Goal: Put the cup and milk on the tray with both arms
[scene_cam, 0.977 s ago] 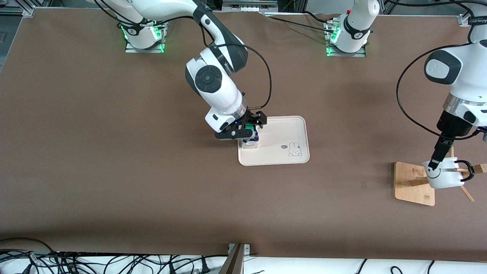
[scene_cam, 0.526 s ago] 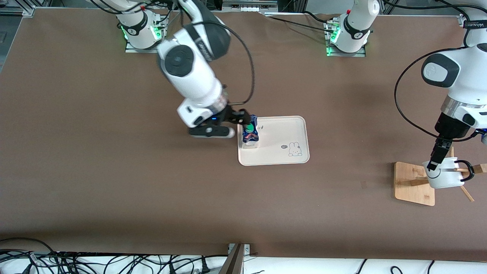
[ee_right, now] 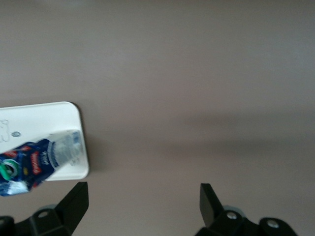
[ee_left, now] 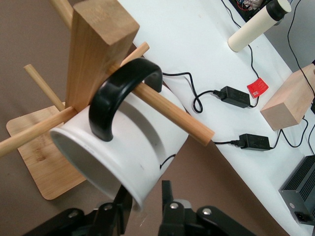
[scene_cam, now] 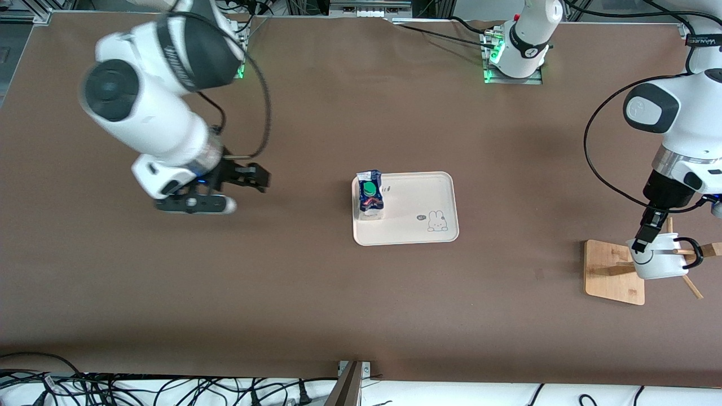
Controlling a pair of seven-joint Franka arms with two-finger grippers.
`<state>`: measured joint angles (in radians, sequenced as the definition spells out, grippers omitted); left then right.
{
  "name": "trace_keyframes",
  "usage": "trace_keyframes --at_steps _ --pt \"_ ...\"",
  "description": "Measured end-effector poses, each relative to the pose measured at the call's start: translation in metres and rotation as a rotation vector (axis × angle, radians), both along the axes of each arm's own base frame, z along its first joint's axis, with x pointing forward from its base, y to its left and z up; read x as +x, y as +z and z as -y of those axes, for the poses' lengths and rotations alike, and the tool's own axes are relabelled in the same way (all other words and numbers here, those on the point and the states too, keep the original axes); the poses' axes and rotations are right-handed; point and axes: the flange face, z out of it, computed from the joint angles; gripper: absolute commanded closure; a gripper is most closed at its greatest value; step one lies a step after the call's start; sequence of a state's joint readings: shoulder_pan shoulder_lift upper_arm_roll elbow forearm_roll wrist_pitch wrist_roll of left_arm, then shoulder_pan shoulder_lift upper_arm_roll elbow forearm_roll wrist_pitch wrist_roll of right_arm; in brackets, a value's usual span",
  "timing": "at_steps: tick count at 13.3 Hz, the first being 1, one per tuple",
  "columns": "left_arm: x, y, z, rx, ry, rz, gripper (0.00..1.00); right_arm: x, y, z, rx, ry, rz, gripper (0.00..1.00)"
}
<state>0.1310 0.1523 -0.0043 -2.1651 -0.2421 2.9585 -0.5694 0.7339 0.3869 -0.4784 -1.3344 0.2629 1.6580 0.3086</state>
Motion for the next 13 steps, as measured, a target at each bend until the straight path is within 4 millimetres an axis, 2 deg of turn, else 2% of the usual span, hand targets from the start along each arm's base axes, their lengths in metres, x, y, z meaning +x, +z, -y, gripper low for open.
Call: trace_keyframes --at_steps 2,3,5,7,9,10,12,13 --pt "0.001 0.002 0.001 0.002 -0.001 0.008 0.85 -0.007 0.012 0.039 0.004 0.004 -0.031 0.0" --pt "0.003 0.005 0.004 0.003 -0.006 0.016 0.9 -0.011 0.019 0.059 0.008 0.011 -0.046 0.0" --pt "0.005 0.009 0.006 0.005 -0.01 0.027 0.93 -0.019 0.033 0.101 0.001 0.028 -0.073 0.0" --pt "0.006 0.012 0.007 0.005 -0.012 0.033 0.96 -0.029 0.046 0.132 -0.043 0.05 -0.079 0.0" --pt "0.007 0.012 0.007 0.007 -0.015 0.033 0.96 -0.036 0.048 0.166 -0.054 0.089 -0.084 0.0" --pt "0.007 0.012 0.007 0.012 -0.02 0.032 0.99 -0.04 0.047 0.186 -0.055 0.106 -0.086 0.0" --pt "0.007 0.011 0.008 0.021 -0.035 0.03 1.0 -0.051 0.047 0.212 -0.061 0.122 -0.077 0.0" --pt "0.007 0.011 0.009 0.023 -0.041 0.03 1.0 -0.057 0.049 0.216 -0.063 0.125 -0.071 0.0"
